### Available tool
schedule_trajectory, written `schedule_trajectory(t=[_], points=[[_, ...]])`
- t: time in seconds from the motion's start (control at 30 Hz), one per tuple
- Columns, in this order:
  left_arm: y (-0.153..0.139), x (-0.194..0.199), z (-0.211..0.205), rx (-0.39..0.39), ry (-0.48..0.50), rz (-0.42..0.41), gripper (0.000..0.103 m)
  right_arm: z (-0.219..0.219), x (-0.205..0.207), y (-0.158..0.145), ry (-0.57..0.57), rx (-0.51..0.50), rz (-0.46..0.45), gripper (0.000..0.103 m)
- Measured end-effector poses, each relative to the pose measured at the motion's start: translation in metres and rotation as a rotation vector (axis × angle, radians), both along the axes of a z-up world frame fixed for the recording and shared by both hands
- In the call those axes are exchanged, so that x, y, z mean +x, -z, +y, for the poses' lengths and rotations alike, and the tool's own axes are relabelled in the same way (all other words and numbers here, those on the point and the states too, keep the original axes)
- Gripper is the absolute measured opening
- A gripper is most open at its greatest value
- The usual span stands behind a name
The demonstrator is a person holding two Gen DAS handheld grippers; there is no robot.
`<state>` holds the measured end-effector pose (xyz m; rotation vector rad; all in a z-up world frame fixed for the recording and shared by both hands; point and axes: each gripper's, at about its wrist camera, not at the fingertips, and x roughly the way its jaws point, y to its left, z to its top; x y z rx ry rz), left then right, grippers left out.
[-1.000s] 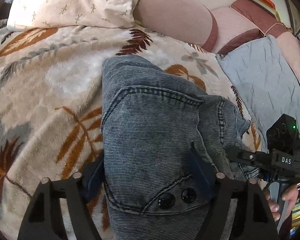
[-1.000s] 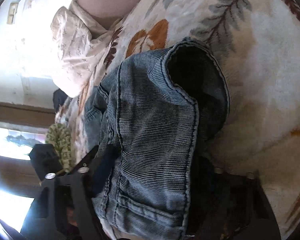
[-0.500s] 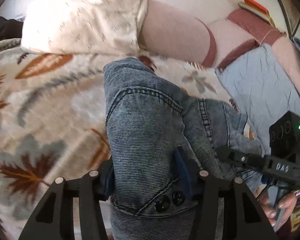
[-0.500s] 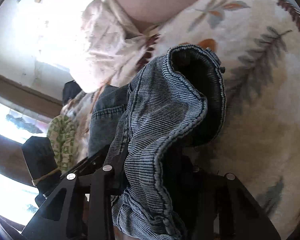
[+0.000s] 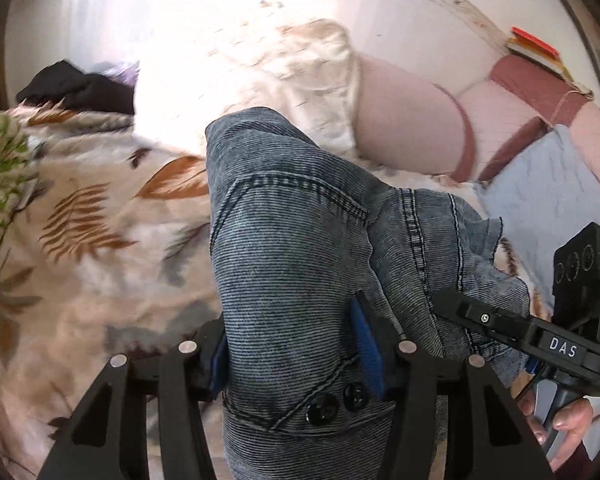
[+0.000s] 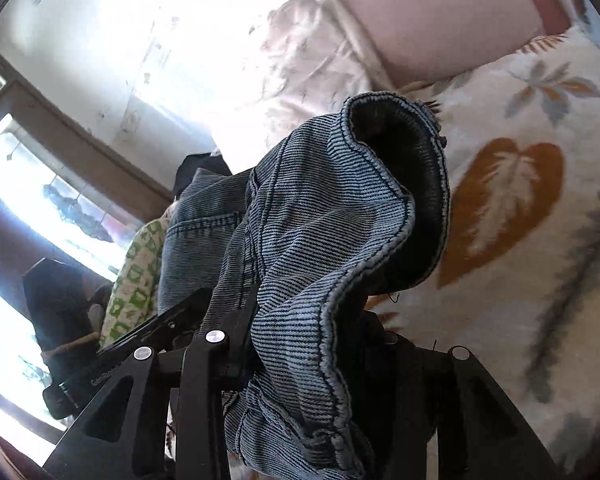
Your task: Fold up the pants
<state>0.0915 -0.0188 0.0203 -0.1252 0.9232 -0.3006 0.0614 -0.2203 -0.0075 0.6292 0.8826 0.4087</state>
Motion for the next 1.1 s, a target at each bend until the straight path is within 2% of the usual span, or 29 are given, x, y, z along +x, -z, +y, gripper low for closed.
schedule_trajectory(t=[0.33,0.43,0.47,0.57,0.63,0.67,0.77,0.83,0.93,1.03,1.1], points=[[0.045,0.014,0.025,0.073,-0.080,0.054,0.056,0.042,0.030,0.036,-0.034,-0.088,0.067,0.034],[0.054,0.021,0.026,0.092,-0.085,0.048,0.057,0.042,0.039,0.045,-0.020,-0.068,0.087,0.035],[0.056,0.023,0.026,0.104,-0.086,0.050,0.061,0.040,0.042,0.048,-0.014,-0.059,0.100,0.035],[0.068,0.023,0.019,0.186,-0.087,0.042,0.068,0.035,0.047,0.059,0.008,-0.072,0.157,0.043],[0.072,0.021,0.016,0.229,-0.077,0.009,0.070,0.034,0.048,0.070,0.028,-0.105,0.215,0.054],[0.072,0.020,0.016,0.239,-0.074,-0.002,0.071,0.033,0.048,0.074,0.032,-0.101,0.217,0.055],[0.070,0.020,0.022,0.253,-0.101,0.005,0.082,0.037,0.046,0.069,0.027,-0.143,0.203,0.057],[0.064,0.016,0.026,0.252,-0.107,0.005,0.082,0.040,0.043,0.064,0.026,-0.177,0.202,0.065],[0.045,-0.005,0.021,0.342,-0.093,-0.071,0.082,0.034,0.034,0.049,0.060,-0.217,0.217,0.070],[0.027,-0.031,0.017,0.416,-0.067,-0.157,0.085,0.027,0.016,0.020,0.091,-0.265,0.134,0.071],[0.018,-0.049,0.016,0.454,-0.063,-0.212,0.092,0.028,0.001,0.001,0.096,-0.304,0.056,0.071]])
